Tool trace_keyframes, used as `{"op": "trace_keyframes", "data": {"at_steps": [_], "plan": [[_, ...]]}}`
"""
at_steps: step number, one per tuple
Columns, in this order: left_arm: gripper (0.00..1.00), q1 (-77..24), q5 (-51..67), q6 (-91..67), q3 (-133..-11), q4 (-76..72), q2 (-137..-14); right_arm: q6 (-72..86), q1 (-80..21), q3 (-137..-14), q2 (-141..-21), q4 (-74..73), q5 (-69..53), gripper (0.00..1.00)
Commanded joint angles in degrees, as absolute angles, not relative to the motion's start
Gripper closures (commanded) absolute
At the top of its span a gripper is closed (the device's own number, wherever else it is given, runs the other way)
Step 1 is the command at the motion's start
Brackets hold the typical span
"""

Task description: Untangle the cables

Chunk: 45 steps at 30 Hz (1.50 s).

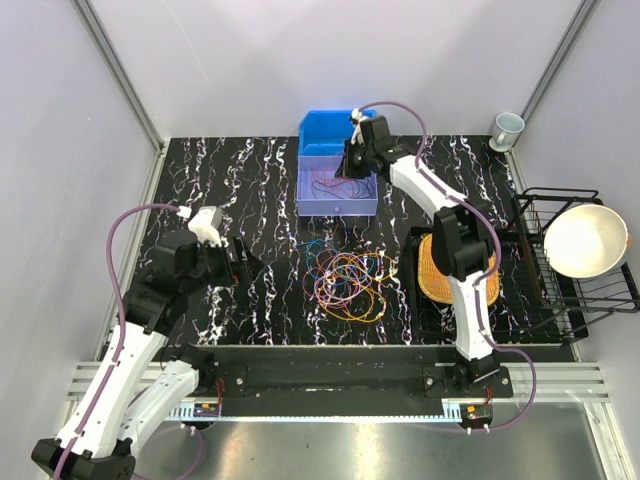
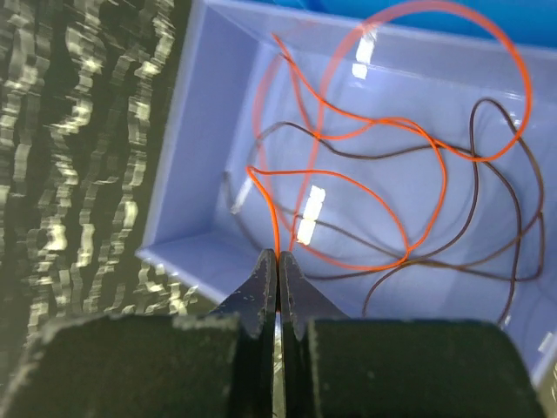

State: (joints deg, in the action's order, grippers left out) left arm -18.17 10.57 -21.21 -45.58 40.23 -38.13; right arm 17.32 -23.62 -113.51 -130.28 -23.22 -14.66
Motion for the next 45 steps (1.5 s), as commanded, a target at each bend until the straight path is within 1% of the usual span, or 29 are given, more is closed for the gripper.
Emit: {"op": "trace_keyframes", "data": {"at_steps": [1, 9, 20, 25, 31, 34, 36, 37, 38, 39, 41, 43, 45], "plan": [[0.03, -18.5, 8.9, -20.7, -45.4, 37.9, -38.0, 19.2, -23.8, -113.4, -118.0, -22.0, -16.8, 1.0], [0.03, -18.5, 8.9, -20.7, -45.4, 38.0, -37.9, 22.0, -23.8, -113.1, -110.5, -23.7, -16.0, 1.0], [0.03, -18.4, 8.7, -20.7, -45.4, 37.9, -37.2, 28.5, -23.9, -110.4, -110.7, -27.7, -11.0, 1.0], [0.03, -18.4, 8.6, -20.7, -45.5, 37.9, -37.5, 30.2, -23.8, -113.3, -116.6, -29.8, -9.7, 1.0], [0.03, -18.5, 8.4, -20.7, -45.4, 37.9, -37.8, 30.5, -23.0, -124.7, -128.6, -32.2, -13.0, 1.0], [0.03, -18.4, 8.3, -20.8, -45.5, 37.9, -37.9, 30.6, -22.3, -130.9, -134.1, -33.8, -17.4, 1.0], [0.03, -18.4, 8.3, -20.8, -45.5, 37.9, -38.1, 30.3, -22.0, -134.9, -137.2, -35.6, -18.6, 0.98], [0.03, -18.5, 8.3, -20.7, -45.5, 38.0, -38.3, 30.1, -22.0, -136.0, -137.9, -36.3, -19.2, 0.94], [0.03, -18.5, 8.4, -20.7, -45.5, 38.0, -38.3, 29.5, -21.9, -138.1, -138.9, -38.1, -19.0, 0.71], [0.03, -18.4, 8.5, -20.7, -45.5, 38.0, -38.4, 29.0, -21.9, -139.1, -139.1, -39.2, -18.4, 0.55], [0.03, -18.5, 8.5, -20.7, -45.5, 38.0, -38.4, 26.8, -21.8, -141.7, -138.6, -41.7, -15.2, 0.43], [0.03, -18.4, 8.4, -20.7, -45.5, 38.0, -38.5, 25.4, -21.4, -142.4, -137.3, -42.9, -11.7, 0.38], [0.03, -18.4, 8.4, -20.8, -45.4, 37.9, -38.7, 24.3, -20.5, -142.1, -134.3, -44.0, -10.1, 0.36]]}}
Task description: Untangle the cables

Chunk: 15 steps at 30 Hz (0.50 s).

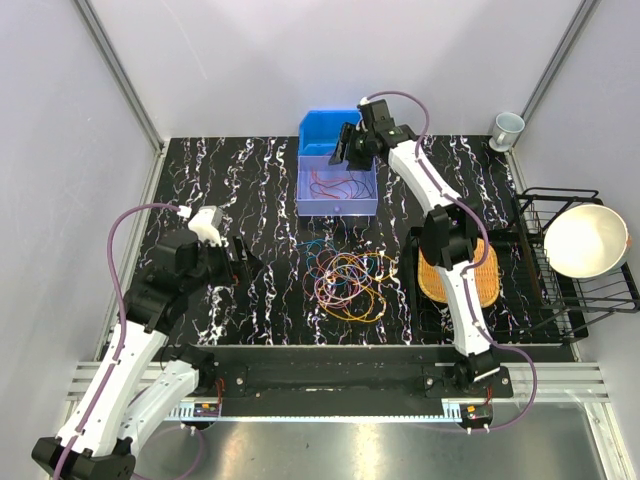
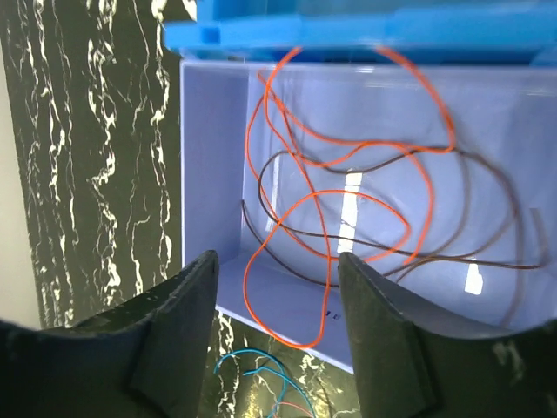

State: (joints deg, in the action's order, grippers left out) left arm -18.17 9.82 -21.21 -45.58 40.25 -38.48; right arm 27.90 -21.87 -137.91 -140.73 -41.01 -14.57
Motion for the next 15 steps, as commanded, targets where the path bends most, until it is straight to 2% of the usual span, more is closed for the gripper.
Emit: {"op": "trace_keyframes", "data": {"at_steps": [1, 7, 10, 13, 15], "plan": [[0.03, -18.4, 8.3, -20.8, -45.4, 38.0, -38.9, 24.2, -20.4, -141.8, -133.1, -44.4, -9.0, 0.36], [0.05, -18.5, 7.3, -21.4, -45.7, 38.3, -42.4, 23.1, -20.2, -131.1, -121.1, -44.6, -6.8, 0.35], [0.08, -18.5, 7.1, -22.1, -46.2, 38.2, -44.6, 23.9, -20.2, -120.5, -113.5, -42.2, -6.7, 0.35], [0.1, -20.0, 5.7, -24.0, -46.1, 36.9, -47.0, 26.6, -20.1, -101.3, -103.9, -34.5, -7.8, 0.34], [0.12, -22.5, 4.3, -26.1, -46.0, 34.9, -48.5, 28.9, -20.2, -94.7, -97.7, -30.1, -8.0, 0.34]]}}
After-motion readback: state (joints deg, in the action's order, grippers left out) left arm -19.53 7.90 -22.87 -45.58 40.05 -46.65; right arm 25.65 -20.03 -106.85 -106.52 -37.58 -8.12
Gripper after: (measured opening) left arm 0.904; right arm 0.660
